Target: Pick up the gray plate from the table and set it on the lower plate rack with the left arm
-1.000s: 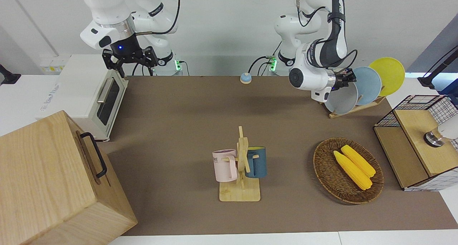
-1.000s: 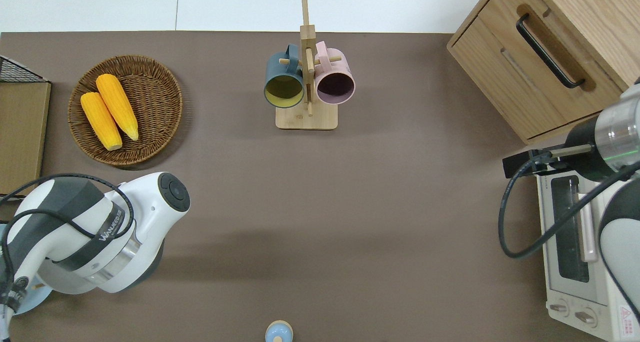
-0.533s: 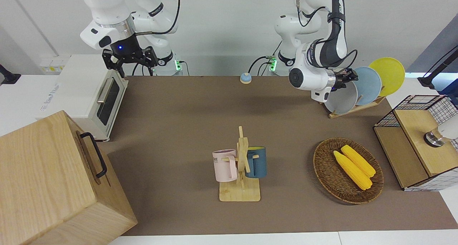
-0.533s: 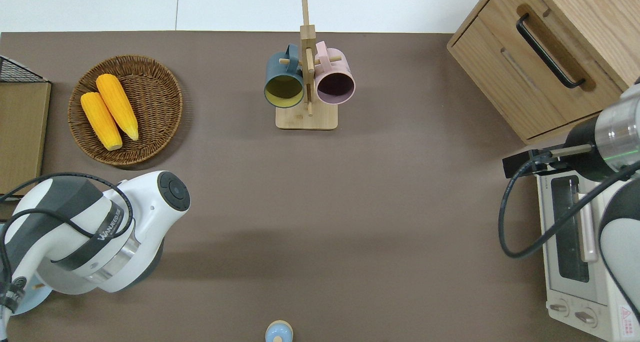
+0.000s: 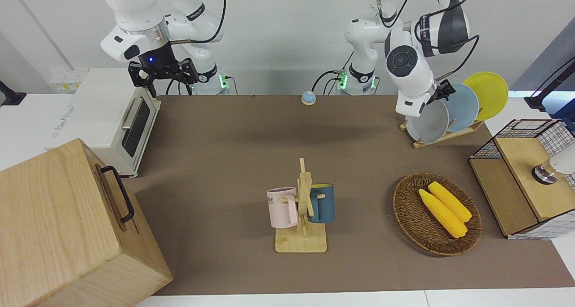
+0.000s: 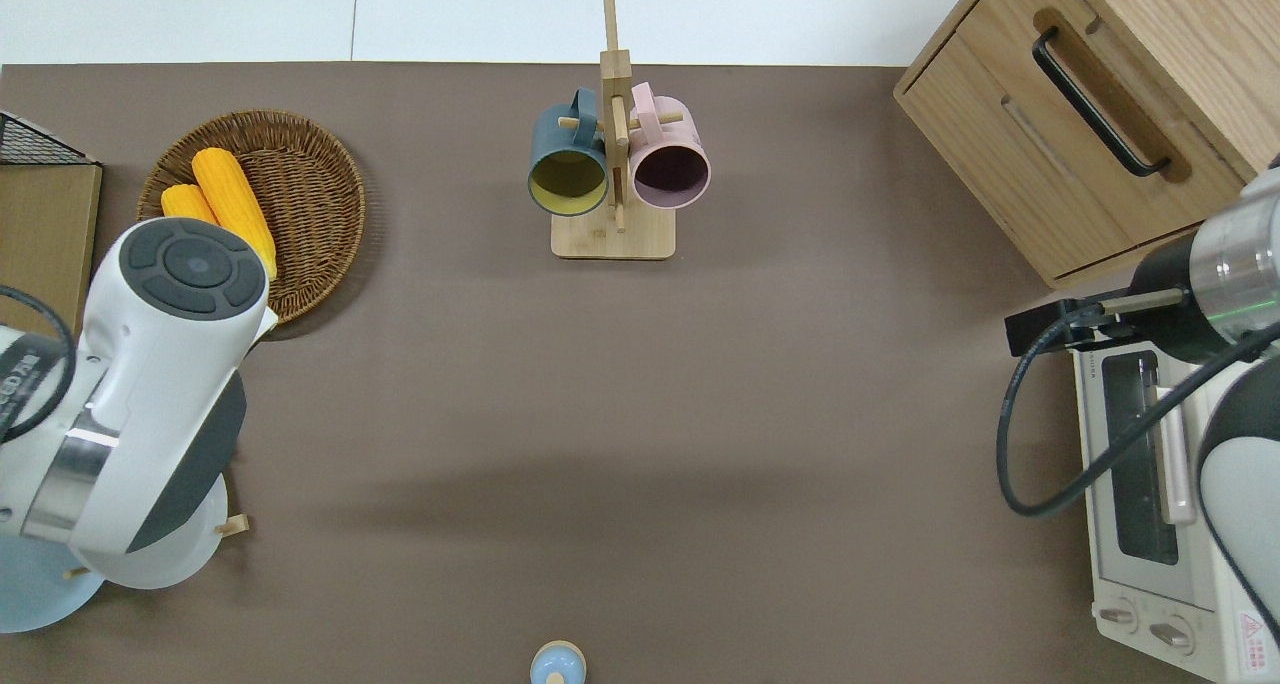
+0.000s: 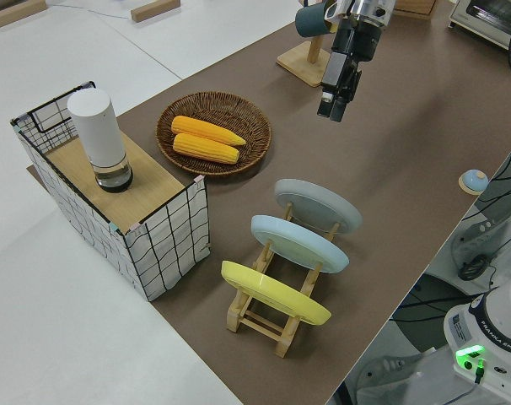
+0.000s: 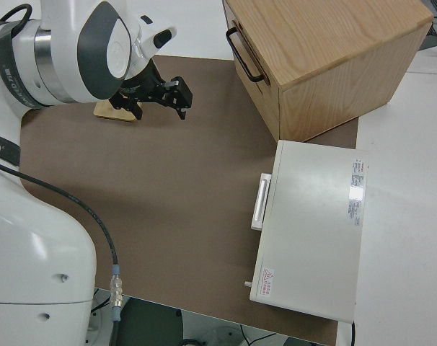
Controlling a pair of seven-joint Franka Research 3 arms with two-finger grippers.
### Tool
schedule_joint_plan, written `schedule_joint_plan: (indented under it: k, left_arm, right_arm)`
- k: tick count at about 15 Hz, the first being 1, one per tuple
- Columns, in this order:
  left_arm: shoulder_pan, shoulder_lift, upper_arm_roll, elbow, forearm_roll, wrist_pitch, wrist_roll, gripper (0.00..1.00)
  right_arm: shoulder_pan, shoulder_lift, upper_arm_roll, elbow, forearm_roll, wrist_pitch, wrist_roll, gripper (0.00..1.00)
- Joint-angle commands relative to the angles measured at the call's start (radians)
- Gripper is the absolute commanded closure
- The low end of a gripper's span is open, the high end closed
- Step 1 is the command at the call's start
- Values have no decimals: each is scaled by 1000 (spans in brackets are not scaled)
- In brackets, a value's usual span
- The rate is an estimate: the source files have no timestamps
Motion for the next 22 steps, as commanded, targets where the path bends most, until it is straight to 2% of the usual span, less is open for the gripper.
schedule_joint_plan:
  k: [1,3,5,9,14,18,22]
  left_arm:
    - [6,24,5,107,-146,4,71,2]
    - [12,31,12,205,-263,3,147,2]
    - [29,21,31,253,-415,3,163,5]
    - [49,-2,38,302,-575,3,192,2]
    - [49,-71,29,252,-575,30,229,0]
    - [61,-77,31,207,-577,78,363,0]
    - [69,-77,31,141,-572,186,375,0]
  right_arm:
    - [-20,-3,19,9,-2,-15,13,17]
    - [-20,-1,17,9,-2,-15,13,17]
    - [-20,-1,17,9,-2,-15,13,17]
    - [-20,-3,19,9,-2,-15,13,17]
    - [-20,-3,19,9,-2,-15,13,17]
    - [-20,-3,19,9,-2,-15,13,17]
    - [-20,-3,19,9,-2,-15,13,17]
